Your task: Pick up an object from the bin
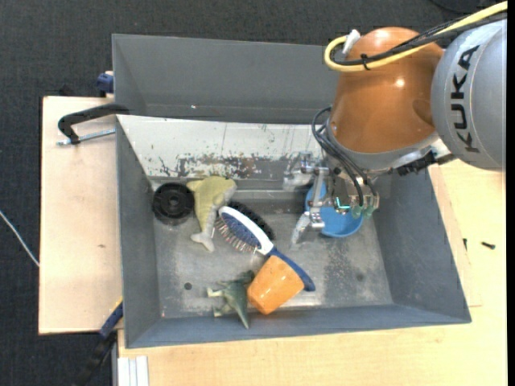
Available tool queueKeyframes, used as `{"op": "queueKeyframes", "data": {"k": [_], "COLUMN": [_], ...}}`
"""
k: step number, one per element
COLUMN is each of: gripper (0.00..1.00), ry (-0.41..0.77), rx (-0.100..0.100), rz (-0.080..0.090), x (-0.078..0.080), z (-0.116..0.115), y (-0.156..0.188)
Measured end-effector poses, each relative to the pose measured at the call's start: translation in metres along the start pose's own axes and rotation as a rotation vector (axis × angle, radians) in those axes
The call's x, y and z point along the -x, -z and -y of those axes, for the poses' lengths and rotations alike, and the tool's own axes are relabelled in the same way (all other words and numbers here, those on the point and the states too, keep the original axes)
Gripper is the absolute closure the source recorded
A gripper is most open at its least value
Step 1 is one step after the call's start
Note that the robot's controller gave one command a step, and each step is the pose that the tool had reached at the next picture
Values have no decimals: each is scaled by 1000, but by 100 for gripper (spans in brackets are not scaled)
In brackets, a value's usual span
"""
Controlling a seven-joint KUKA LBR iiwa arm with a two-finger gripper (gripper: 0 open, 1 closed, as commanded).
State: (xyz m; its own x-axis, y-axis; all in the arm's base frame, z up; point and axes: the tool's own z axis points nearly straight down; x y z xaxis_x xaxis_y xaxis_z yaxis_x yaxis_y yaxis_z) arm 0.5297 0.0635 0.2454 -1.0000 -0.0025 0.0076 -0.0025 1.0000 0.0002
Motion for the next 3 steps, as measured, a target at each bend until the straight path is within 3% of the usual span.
{"op": "queueKeyframes", "data": {"k": [1, 2, 3], "gripper": [0, 100, 100], "ry": [255, 252, 280], "rx": [1, 1, 0], "rz": [7, 9, 21], "x": [47, 47, 39], "z": [-53, -52, -53], "y": [-135, -132, -16]}}
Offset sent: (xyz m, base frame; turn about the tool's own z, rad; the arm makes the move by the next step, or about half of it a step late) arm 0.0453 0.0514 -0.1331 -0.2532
